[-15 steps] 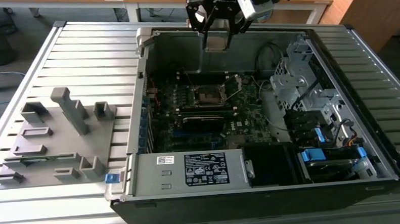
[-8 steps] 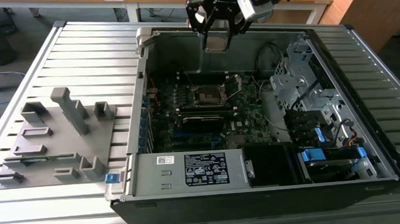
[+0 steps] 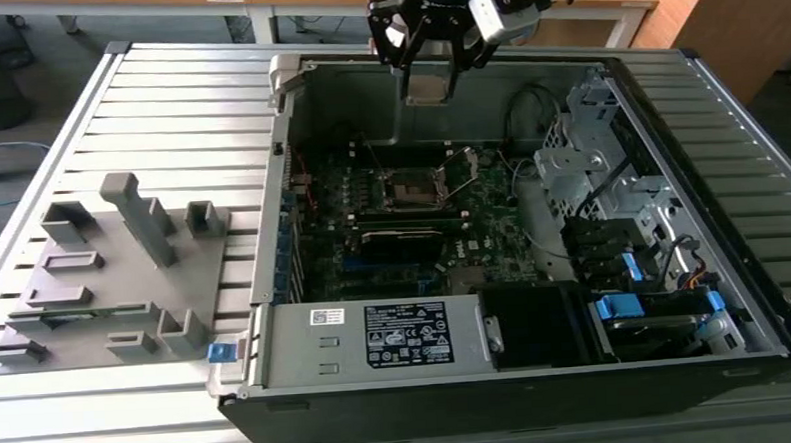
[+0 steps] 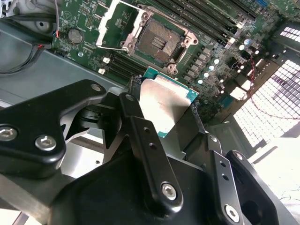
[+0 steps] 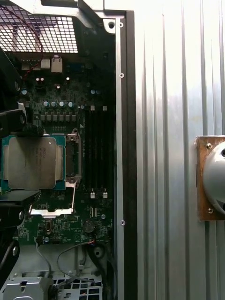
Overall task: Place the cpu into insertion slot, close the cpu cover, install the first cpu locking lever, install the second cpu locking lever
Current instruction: 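Place the cpu into insertion slot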
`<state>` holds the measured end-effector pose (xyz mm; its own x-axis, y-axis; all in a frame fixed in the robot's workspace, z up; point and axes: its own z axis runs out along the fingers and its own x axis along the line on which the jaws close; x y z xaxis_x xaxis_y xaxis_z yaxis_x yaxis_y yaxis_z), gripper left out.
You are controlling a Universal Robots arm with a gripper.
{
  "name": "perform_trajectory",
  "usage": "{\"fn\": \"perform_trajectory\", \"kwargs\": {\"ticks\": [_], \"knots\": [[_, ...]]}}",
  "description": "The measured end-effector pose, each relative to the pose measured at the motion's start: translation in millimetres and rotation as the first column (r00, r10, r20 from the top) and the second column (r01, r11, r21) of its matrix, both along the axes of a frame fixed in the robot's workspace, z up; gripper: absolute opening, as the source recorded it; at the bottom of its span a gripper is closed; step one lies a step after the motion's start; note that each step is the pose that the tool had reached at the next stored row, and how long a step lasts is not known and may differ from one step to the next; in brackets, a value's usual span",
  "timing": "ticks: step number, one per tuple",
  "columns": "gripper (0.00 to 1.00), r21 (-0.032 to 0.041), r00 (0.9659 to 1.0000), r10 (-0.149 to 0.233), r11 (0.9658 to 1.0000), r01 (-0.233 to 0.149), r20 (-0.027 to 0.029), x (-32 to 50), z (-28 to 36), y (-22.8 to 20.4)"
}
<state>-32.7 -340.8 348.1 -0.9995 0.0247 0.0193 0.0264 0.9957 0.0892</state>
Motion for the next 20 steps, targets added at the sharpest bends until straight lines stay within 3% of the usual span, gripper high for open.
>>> {"fn": "perform_trajectory", "kwargs": {"ticks": [20], "knots": [[0.54,-0.0001,1.0000,0.000,1.0000,0.000,0.0000,0.0,-2.7,0.0]]}}
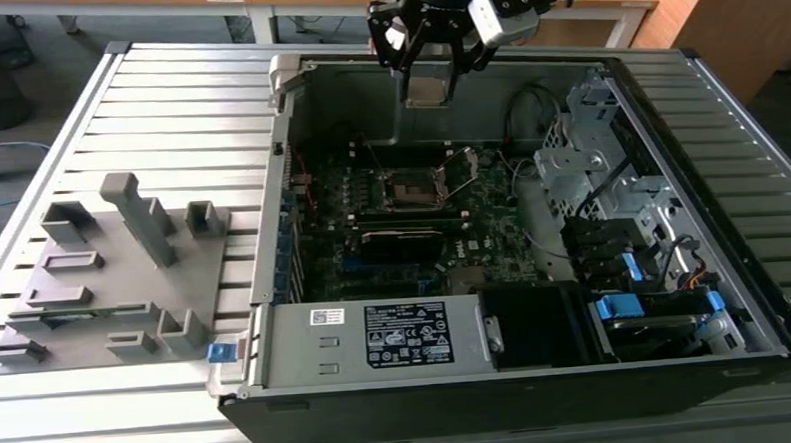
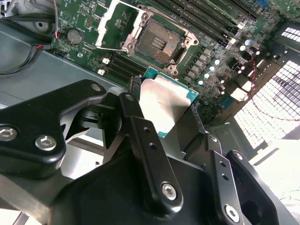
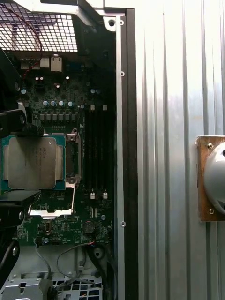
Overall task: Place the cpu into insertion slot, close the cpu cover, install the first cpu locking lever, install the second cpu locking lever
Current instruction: 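Place the cpu into insertion slot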
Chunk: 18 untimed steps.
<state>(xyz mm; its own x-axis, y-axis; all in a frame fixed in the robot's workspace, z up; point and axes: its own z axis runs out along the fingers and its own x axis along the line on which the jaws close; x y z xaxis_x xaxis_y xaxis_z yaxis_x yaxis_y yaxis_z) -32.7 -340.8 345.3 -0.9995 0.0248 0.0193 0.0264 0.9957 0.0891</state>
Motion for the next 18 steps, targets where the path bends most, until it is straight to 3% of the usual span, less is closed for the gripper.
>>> {"fn": "perform_trajectory", "kwargs": {"ticks": [18], "knots": [[0.54,-0.0001,1.0000,0.000,1.0000,0.000,-0.0001,0.0,-2.5,0.0]]}}
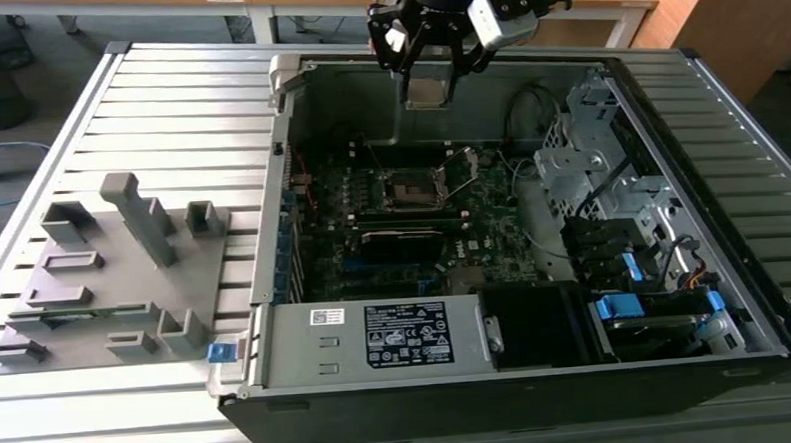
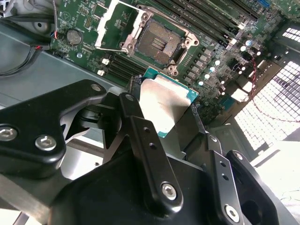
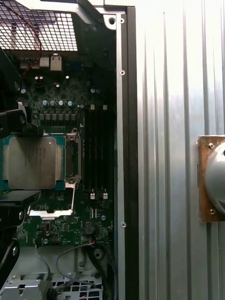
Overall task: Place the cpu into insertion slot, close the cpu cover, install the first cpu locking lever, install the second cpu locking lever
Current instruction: 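Place the cpu into insertion slot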
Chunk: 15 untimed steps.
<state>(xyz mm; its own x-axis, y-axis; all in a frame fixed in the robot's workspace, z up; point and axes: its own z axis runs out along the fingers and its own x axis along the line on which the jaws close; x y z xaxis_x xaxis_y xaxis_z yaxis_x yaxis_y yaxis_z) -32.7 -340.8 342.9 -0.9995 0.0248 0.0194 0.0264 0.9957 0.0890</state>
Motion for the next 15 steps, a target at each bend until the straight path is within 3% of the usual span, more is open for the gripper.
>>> {"fn": "perform_trajectory", "kwargs": {"ticks": [15], "knots": [[0.54,0.0002,1.0000,0.000,1.0000,0.000,0.0001,0.0,-5.3,0.0]]}}
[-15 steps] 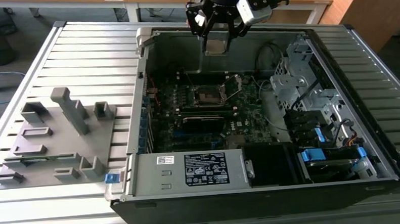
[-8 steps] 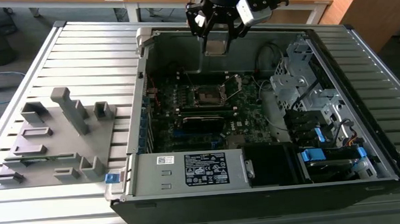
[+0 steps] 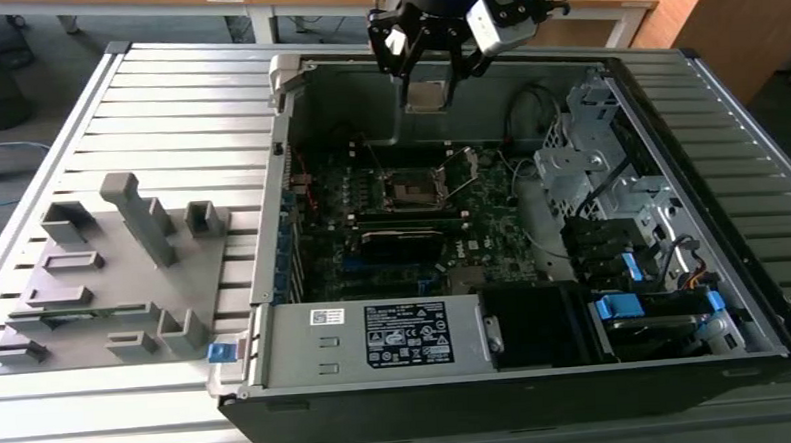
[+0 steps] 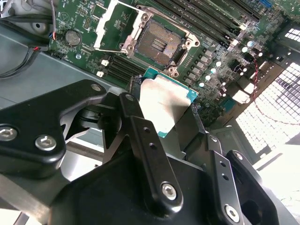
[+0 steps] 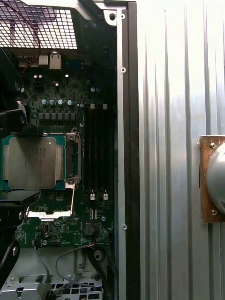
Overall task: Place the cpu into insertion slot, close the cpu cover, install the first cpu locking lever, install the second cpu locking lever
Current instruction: 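Place the cpu into insertion slot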
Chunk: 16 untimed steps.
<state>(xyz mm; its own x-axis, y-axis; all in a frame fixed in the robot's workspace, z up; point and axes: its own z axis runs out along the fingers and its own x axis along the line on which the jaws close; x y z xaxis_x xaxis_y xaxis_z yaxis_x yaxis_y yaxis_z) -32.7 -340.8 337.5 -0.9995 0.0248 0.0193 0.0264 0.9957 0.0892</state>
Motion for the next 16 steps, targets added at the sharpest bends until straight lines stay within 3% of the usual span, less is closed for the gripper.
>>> {"fn": "perform_trajectory", "kwargs": {"ticks": [16], "knots": [[0.54,0.0001,1.0000,0.000,1.0000,0.000,0.0000,0.0,-3.4,0.0]]}}
